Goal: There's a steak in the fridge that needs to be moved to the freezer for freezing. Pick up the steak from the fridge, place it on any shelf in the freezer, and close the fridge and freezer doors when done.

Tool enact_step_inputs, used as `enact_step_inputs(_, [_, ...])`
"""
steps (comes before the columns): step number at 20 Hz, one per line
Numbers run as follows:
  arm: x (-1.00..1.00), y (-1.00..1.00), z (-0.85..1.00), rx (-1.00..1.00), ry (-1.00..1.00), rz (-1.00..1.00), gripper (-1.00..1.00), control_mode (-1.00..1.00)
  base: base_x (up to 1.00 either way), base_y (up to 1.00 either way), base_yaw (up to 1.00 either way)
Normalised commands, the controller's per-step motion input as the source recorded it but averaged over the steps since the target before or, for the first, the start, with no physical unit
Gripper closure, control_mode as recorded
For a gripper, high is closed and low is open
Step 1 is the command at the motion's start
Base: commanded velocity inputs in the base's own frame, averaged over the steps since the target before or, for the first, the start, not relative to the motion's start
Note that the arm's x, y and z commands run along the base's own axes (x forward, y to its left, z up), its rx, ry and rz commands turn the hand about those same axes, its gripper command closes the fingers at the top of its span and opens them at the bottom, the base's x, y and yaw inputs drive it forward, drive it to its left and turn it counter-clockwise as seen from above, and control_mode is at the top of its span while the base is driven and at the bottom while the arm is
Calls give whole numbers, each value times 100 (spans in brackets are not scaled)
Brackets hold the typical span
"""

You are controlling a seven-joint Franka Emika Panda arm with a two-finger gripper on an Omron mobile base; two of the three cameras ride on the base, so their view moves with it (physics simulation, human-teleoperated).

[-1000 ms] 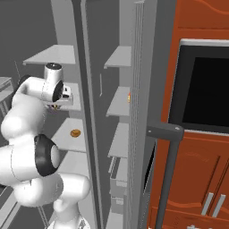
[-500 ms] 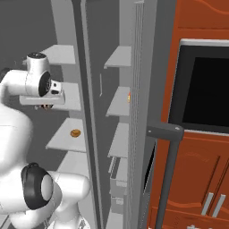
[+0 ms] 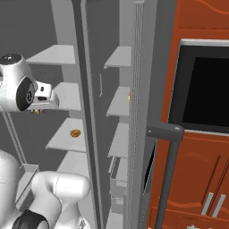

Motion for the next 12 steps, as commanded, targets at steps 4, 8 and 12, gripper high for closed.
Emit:
enact_step_inputs(4, [-62, -59, 48, 0, -12, -14, 100, -100, 0, 0, 0])
enact_step_inputs(8, [-55, -63, 51, 0, -13, -14, 100, -100, 0, 0, 0])
enact_step_inputs(12, [-40, -63, 55, 0, -12, -13, 100, -100, 0, 0, 0])
